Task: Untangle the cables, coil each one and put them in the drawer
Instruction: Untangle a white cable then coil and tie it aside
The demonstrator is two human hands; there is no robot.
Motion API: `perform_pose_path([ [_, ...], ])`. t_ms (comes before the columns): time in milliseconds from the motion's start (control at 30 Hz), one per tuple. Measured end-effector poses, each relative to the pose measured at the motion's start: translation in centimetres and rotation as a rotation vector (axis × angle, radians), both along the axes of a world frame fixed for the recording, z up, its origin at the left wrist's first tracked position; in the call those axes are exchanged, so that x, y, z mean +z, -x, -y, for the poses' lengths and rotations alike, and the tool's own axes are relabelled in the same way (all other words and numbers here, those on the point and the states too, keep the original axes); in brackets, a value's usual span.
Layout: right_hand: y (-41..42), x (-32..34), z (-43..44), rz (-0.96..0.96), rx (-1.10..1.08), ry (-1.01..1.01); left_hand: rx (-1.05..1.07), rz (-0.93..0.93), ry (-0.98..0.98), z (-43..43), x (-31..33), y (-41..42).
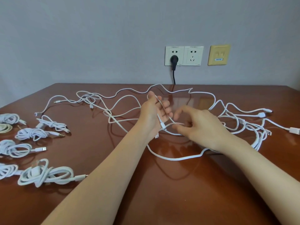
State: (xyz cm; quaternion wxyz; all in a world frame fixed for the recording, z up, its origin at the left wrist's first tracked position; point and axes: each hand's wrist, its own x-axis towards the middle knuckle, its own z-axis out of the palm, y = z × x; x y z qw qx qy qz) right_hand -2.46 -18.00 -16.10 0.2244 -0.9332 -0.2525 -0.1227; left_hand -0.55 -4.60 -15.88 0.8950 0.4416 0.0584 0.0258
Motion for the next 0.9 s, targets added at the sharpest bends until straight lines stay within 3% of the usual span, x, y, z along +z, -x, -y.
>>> perform_pose_path([
  [100,0.2,0.2,0.2,-0.009,0.049,0.074,0.020,-0.012,0.010,-0.3,0.1,-0.4],
  [300,-0.4,0.9,1.5,-0.034,0.128,-0.202,0.016,-0.067,0.033,-1.2,0.2,-0.4],
  [533,0.2,0.1,0.5,0.178,0.019,-0.040,-0.074,-0.048,-0.085,-0.1,0.3,0.2],
  [667,0.4,-0.1,0.1,0.265,0.051,0.000,-0.119,-0.063,-0.306,0.0,0.2,0.3],
  [767,0.4,0.0,0.2,0.367,0.002,-0.086,-0.153,-0.089,-0.533,0.6,0.2,0.5],
  [900,-0.3,0.1,0.5,0.254,-0.010,-0.207,-0.268,-0.072,-0.716,1.1,-0.5,0.6],
])
